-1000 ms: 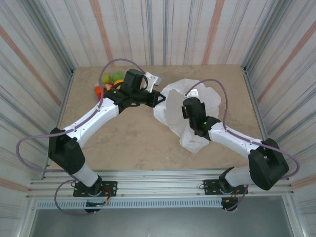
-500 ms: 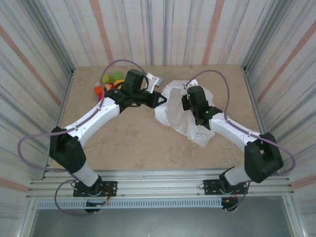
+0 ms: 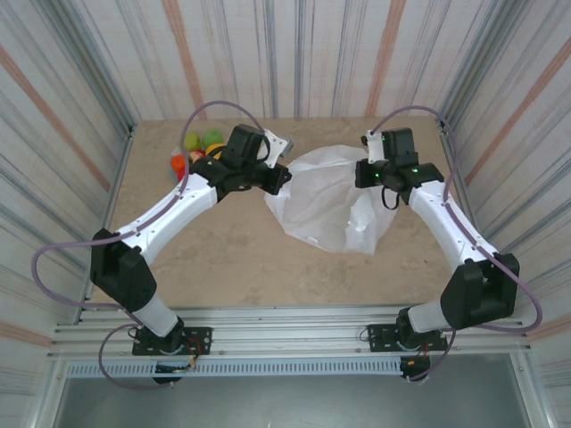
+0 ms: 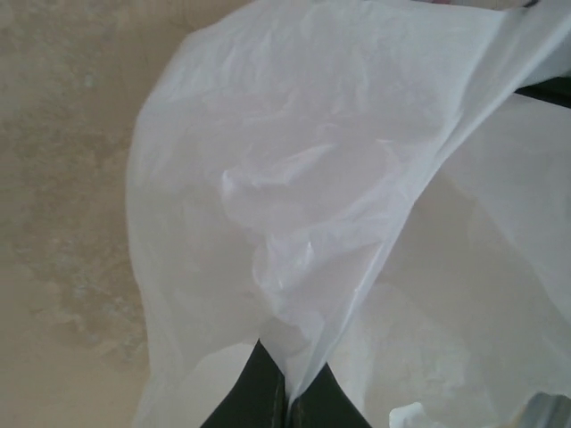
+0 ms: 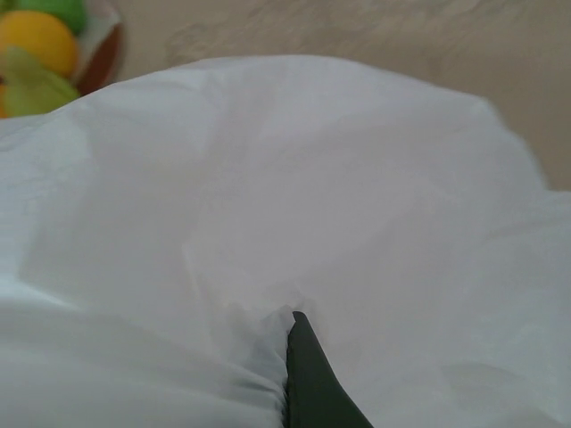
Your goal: Place the fruits into the plastic bag
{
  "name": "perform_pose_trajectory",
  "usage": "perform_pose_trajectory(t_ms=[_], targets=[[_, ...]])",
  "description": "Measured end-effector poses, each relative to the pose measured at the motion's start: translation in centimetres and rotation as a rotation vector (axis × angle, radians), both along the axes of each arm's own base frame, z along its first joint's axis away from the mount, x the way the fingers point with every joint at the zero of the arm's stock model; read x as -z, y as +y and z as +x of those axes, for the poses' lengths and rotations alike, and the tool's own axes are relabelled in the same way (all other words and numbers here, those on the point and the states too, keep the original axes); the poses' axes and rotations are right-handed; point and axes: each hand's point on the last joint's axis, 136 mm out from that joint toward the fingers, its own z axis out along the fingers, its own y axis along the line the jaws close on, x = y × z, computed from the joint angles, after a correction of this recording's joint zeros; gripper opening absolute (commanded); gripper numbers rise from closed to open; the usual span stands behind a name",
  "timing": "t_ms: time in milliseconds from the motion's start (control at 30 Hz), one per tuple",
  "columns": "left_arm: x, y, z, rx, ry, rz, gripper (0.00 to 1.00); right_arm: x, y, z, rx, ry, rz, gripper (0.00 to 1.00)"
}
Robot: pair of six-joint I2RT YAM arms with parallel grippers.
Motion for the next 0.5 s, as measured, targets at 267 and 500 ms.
perform_pose_trajectory(t_ms=[267,500], targets=[[1.5,1.6,0.6,-0.037,0.003,0.091,0.47,0.5,1.6,-1.9,0.015,0.168,0.268,0.0],[1.0,0.9,-0.1,0.014,0.025,0.039,0.85,4.6,2.0,-2.6,0.171,0.313,0.439,0.0]])
